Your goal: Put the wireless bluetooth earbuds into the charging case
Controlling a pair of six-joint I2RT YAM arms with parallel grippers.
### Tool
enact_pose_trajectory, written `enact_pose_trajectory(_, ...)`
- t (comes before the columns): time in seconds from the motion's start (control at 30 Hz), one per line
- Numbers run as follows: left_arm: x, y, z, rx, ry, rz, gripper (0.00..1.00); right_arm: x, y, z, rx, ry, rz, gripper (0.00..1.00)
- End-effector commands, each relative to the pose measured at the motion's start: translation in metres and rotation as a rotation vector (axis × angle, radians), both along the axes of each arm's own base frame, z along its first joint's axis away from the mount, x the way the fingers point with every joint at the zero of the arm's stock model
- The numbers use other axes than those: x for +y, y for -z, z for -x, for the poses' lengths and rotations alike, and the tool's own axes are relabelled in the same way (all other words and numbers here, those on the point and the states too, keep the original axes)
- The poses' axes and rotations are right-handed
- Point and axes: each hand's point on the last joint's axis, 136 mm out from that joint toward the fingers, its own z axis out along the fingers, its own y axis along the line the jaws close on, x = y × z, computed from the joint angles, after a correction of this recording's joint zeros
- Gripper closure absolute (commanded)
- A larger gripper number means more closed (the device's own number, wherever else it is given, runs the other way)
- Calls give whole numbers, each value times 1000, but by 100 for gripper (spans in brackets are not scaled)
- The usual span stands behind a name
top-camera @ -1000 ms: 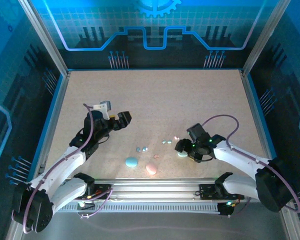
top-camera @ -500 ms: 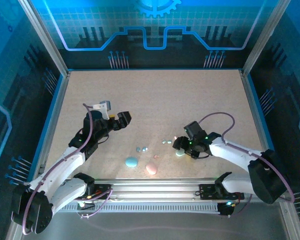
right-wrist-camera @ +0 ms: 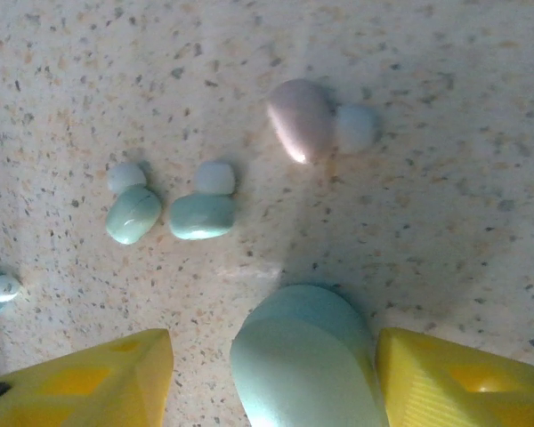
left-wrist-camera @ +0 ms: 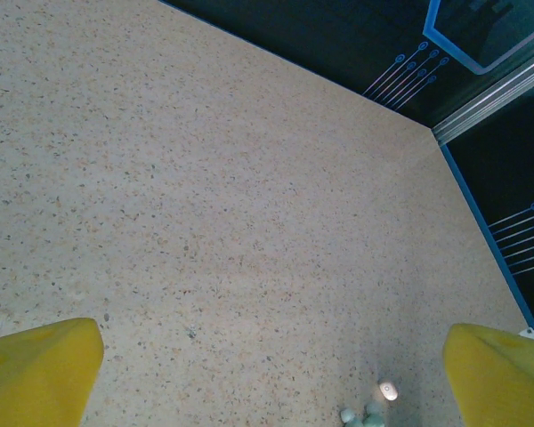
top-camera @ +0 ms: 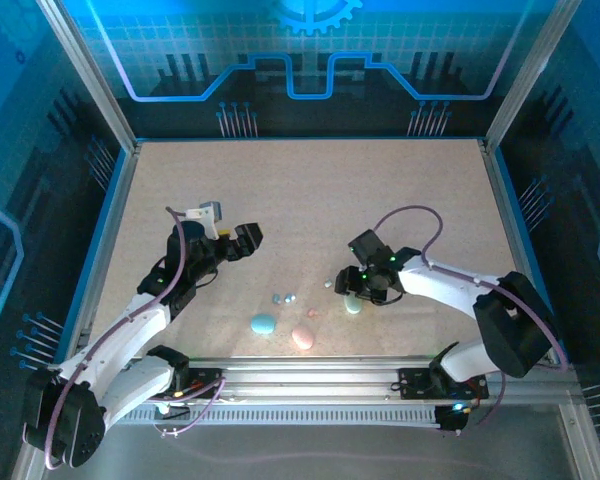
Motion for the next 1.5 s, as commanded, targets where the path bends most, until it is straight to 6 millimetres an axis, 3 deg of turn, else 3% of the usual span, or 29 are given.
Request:
enact_pose_trajectory(0.0, -3, -15, -2, -33, 17, -14, 1, -11, 3, 11, -4, -117, 165, 38)
enact_pose_trajectory(0.17, -2, -16, -3, -38, 14, -22, 1, -12, 6, 21, -21, -262, 290, 38)
enact_pose_trajectory(0.43, -3, -14, -4, -34, 19, -24, 1, -1, 9, 22, -110, -416, 400, 37)
enact_pose_trajectory(0.93, -6, -15, -5, -28, 39, -36, 1, -1, 24, 31, -143, -491, 392, 42)
enact_pose_trajectory(1.13, -10, -17, -6, -23, 53, -25, 1, -3, 24, 31, -170, -489, 387, 51)
enact_pose_trajectory(1.23, -14, -18, -6, -15, 71, -9, 1, 1, 9, 25, -244, -481, 348, 54)
enact_pose_trajectory(1.3, -19, -22, -6, -9, 97, 11, 3, 9, -13, 20, -334, -490, 291, 57)
enact_pose_trajectory(1.47, -50, -45, 1, -10, 269, 101, 12, 33, -101, 3, -737, -601, 142, 59)
